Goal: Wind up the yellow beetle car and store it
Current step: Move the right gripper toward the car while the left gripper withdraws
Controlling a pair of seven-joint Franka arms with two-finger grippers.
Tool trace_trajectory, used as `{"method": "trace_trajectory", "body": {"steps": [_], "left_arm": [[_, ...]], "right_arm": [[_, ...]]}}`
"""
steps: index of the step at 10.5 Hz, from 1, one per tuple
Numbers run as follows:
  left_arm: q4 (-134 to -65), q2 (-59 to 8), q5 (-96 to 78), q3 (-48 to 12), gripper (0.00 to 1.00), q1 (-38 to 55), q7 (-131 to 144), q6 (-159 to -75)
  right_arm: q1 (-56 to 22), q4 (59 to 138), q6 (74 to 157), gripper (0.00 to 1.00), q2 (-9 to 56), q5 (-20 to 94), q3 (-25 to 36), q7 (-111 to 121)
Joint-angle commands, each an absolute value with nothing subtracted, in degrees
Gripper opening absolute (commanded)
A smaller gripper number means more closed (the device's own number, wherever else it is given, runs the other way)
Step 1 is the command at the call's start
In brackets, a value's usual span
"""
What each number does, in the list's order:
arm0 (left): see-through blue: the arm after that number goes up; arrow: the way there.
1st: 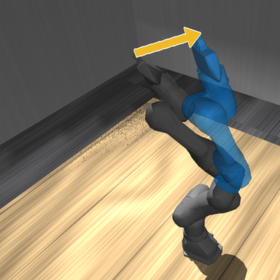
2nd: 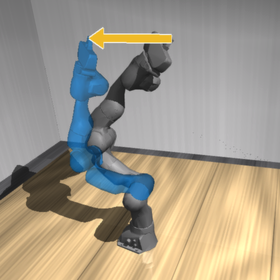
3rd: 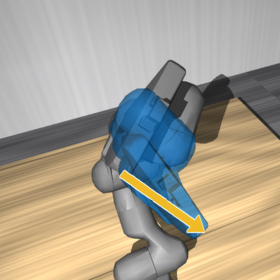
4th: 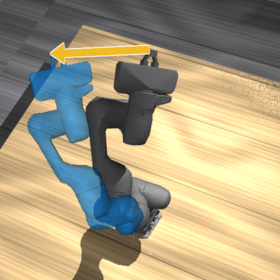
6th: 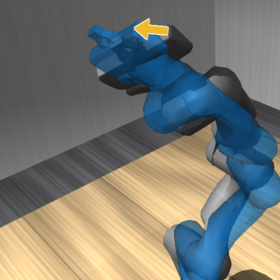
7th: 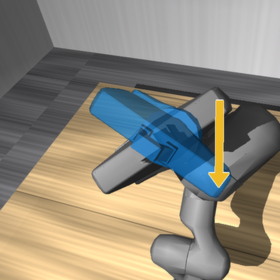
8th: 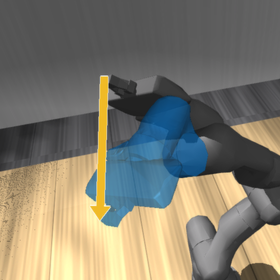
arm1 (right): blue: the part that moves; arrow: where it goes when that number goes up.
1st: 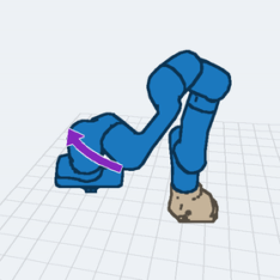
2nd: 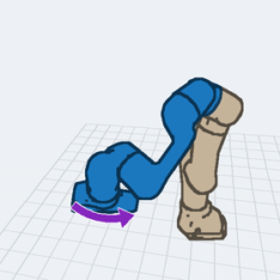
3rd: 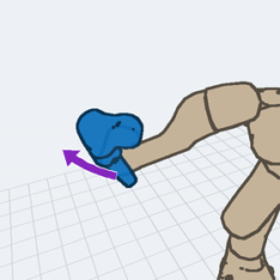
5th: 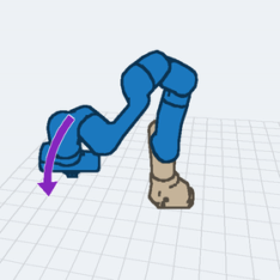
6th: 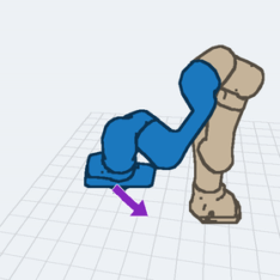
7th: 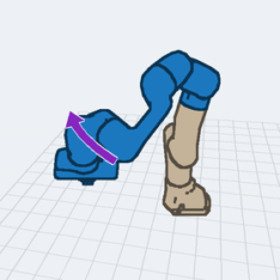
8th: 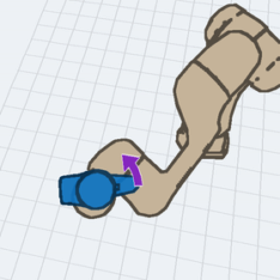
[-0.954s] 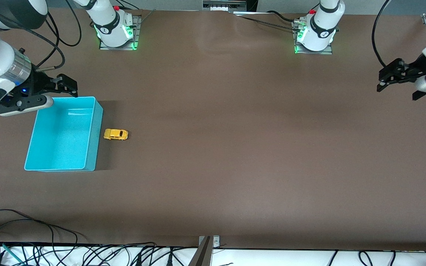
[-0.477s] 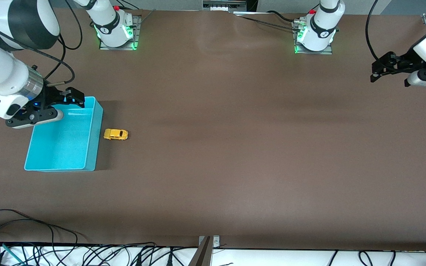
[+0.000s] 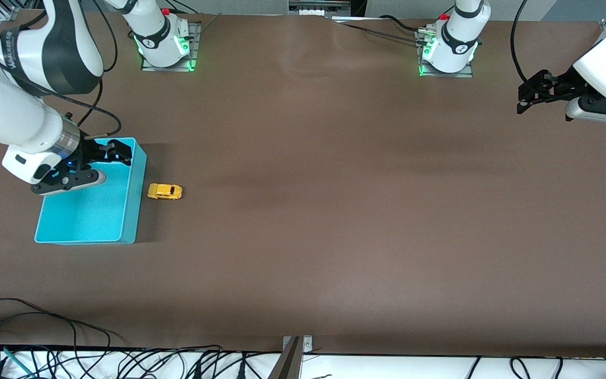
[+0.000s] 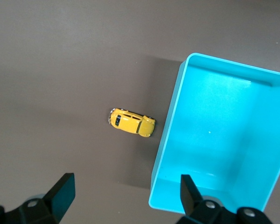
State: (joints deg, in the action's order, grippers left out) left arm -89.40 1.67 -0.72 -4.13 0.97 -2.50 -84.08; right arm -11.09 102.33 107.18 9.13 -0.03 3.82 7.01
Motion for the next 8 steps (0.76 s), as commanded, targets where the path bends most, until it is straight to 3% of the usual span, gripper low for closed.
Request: {"method": "trace_trajectory", "body": {"steps": [1, 8], "left_arm": [[-86.8, 0.4, -0.4, -4.0, 1.00, 1.1, -1.1, -82.5], [-86.8, 0.4, 0.0, -4.0, 1.00, 0.8, -1.1, -82.5]], "right_arm": [[-10.3, 108.2, 114.1, 1.00, 8.3, 0.4, 2.7, 8.6], [-9.0, 117.0, 128.4, 1.00, 11.6, 0.2, -1.5, 15.4]]}}
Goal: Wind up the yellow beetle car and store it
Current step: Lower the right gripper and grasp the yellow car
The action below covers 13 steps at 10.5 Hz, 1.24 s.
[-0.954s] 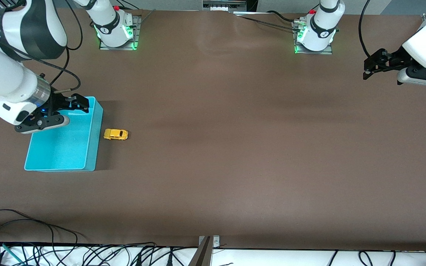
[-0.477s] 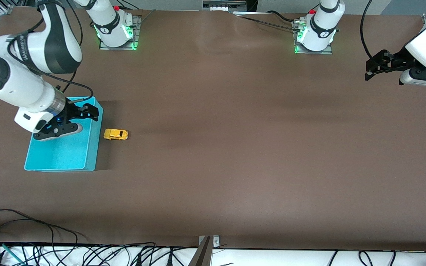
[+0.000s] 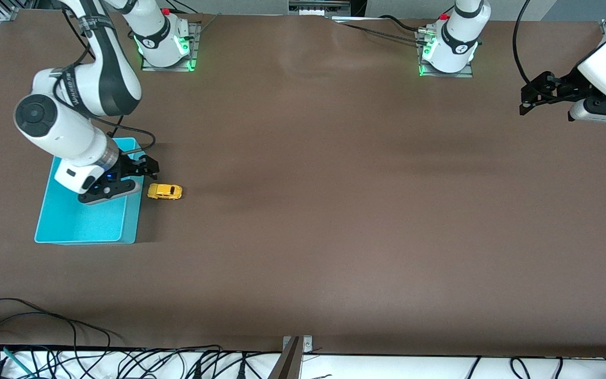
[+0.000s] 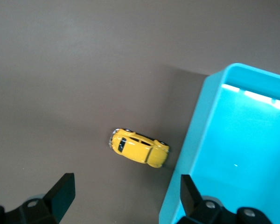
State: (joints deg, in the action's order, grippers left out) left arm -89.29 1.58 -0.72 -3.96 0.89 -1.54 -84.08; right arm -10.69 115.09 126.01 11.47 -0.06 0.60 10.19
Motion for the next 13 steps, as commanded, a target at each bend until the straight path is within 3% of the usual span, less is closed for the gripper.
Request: {"method": "trace_trajectory", "body": {"steps": [1, 4, 8, 13], "left_arm": [[-87.0, 0.3, -0.3, -4.0, 1.00, 0.8, -1.4, -82.5], [-86.9, -1.1, 0.4, -4.0, 1.00, 0.8, -1.7, -82.5], [-86.8, -0.8, 0.1, -4.4, 1.00, 0.9, -1.7, -82.3], [-86.8, -0.5, -0.2, -4.1, 1.00, 0.8, -1.3, -82.4]], "right_arm": [[-8.7, 117.5, 129.4, 1.00, 11.9, 0.2, -1.6, 21.5], [-7.6, 117.7, 129.6, 1.00, 13.3, 0.1, -2.3, 38.6], [-3.4, 117.8, 133.2, 1.00, 16.7, 0.1, -9.2, 59.9], [0.2, 117.8, 142.4, 1.00, 23.1, 0.1, -9.2, 75.7]]}}
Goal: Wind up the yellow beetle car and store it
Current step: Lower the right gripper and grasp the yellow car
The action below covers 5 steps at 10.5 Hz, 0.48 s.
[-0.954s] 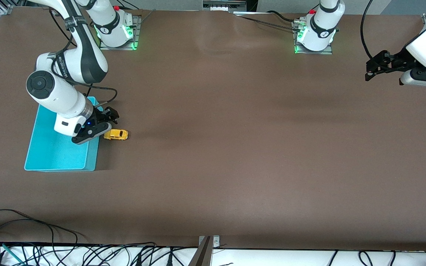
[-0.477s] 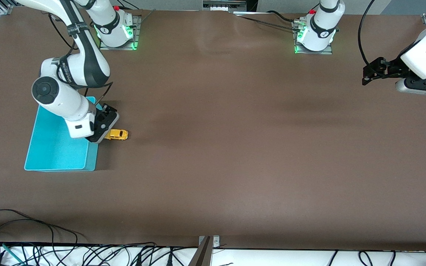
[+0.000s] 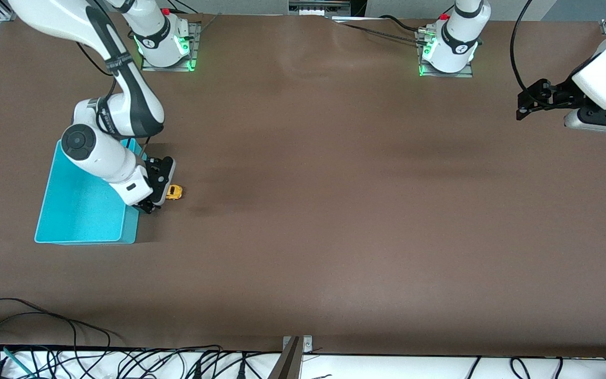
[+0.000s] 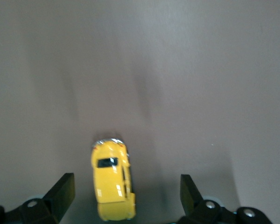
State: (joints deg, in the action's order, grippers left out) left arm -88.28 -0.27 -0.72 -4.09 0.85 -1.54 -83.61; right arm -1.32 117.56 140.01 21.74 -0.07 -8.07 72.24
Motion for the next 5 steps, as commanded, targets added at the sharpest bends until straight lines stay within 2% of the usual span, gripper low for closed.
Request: {"method": "trace_trajectory", "body": {"steps": [1, 5], "left_arm": [[-86.8, -0.5, -0.3, -4.2, 1.00, 0.8, -1.2, -82.3], [-86.8, -0.5, -0.3, -4.3, 1.00, 0.8, -1.1, -82.3]], "right_arm": [[0.4, 117.8, 143.2, 1.00, 23.8, 0.1, -9.2, 76.4], [0.7, 120.7, 144.0, 1.00, 24.8, 0.2, -9.2, 76.6]]}}
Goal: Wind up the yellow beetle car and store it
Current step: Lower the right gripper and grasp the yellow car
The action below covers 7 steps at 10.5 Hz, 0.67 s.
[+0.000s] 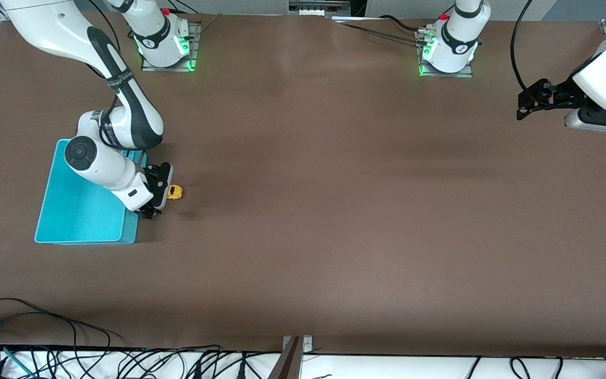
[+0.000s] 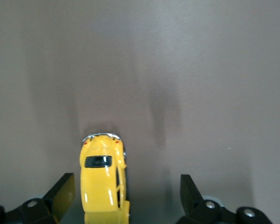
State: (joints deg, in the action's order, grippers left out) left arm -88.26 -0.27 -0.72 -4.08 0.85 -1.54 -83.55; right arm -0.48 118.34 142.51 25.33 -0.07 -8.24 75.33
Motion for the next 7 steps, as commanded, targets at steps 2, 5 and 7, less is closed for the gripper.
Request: {"method": "trace_trajectory", "body": {"steps": [2, 5, 7], "left_arm": [[-86.8, -0.5, -0.4, -4.2, 1.00, 0.8, -1.1, -82.3], [-86.8, -0.5, -0.4, -4.4, 1.00, 0.8, -1.1, -82.3], [-86.8, -0.5, -0.4, -4.6, 1.00, 0.8, -1.1, -82.3]], "right_arm": [[0.9, 123.9, 146.8, 1.00, 24.3, 0.2, -9.2, 76.6], [1.0, 127.6, 151.3, 1.00, 23.6, 0.2, -9.2, 76.6], [1.0, 127.5, 151.7, 1.00, 23.6, 0.2, -9.2, 76.6]]}}
